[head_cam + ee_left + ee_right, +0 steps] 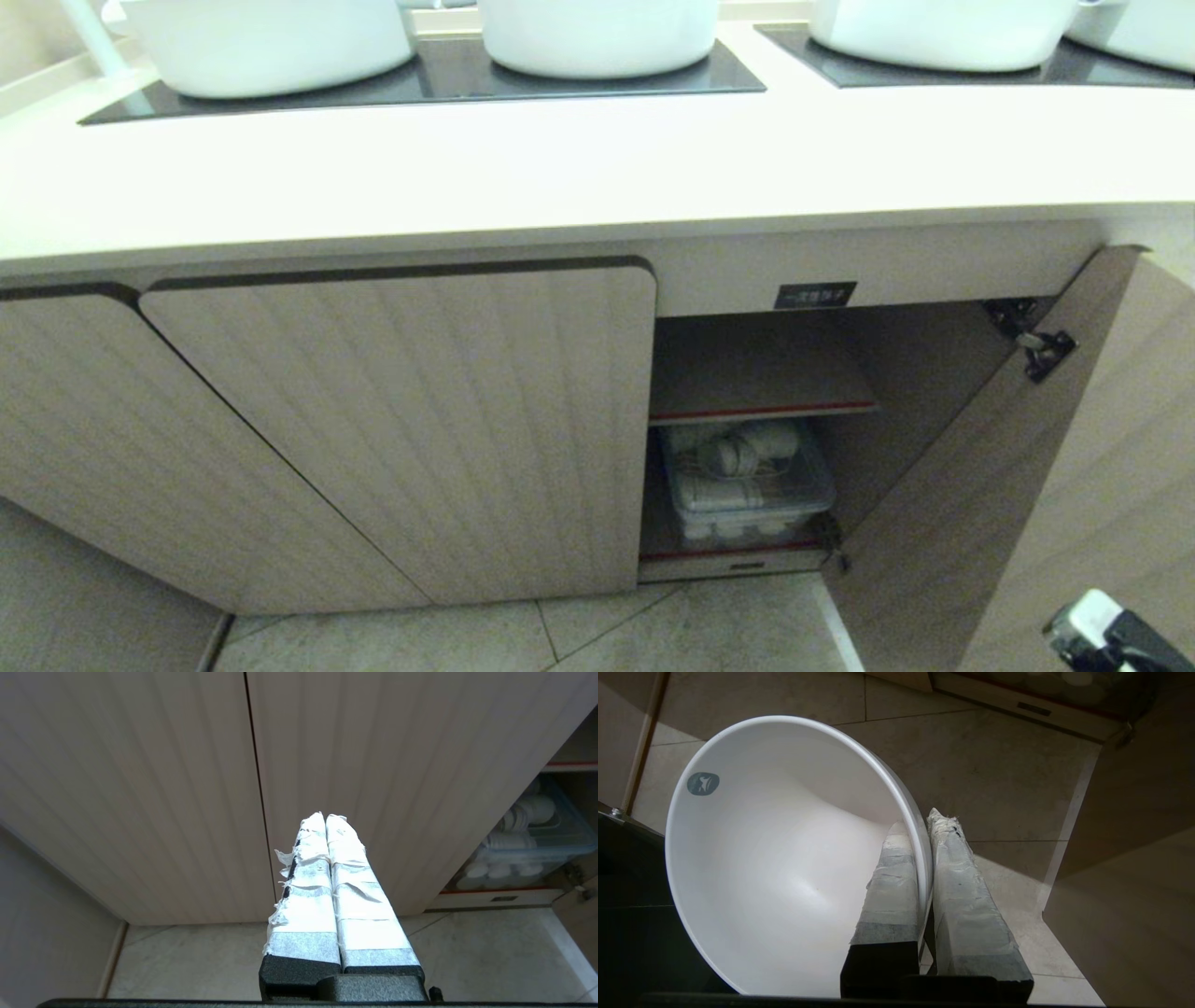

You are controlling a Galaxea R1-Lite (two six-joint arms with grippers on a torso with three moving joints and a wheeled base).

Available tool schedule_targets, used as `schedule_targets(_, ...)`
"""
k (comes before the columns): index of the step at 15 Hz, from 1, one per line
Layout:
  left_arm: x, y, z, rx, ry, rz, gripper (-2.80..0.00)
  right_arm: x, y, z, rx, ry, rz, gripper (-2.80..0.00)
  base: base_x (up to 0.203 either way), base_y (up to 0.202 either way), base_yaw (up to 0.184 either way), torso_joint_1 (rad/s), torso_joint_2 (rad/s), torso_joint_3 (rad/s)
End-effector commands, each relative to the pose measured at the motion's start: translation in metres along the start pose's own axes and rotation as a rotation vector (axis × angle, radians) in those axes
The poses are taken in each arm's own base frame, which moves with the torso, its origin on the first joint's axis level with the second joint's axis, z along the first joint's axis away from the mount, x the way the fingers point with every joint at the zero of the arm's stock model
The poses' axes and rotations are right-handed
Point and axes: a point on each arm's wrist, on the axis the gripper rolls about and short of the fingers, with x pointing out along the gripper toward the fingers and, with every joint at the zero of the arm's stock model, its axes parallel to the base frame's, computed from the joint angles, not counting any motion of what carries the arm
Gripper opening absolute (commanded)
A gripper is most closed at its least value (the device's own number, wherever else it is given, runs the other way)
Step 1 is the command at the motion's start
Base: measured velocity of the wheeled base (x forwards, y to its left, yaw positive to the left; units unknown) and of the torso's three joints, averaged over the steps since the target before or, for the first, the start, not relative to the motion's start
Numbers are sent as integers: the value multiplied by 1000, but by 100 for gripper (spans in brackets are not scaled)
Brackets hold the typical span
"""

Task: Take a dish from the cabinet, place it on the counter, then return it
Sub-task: Place it on the table

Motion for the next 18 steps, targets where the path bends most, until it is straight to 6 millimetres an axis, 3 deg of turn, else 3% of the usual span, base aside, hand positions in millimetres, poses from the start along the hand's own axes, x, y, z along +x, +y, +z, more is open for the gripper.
schedule_targets(1,0,0,0,-1,0,1,-280,0,0,0,4,-2,0,-280,0,0,0,193,-491,-292)
schedule_targets(18,0,0,0,-1,-1,1,-280,-1,0,1,-1,-10,0,-280,0,0,0,237,-543,-307)
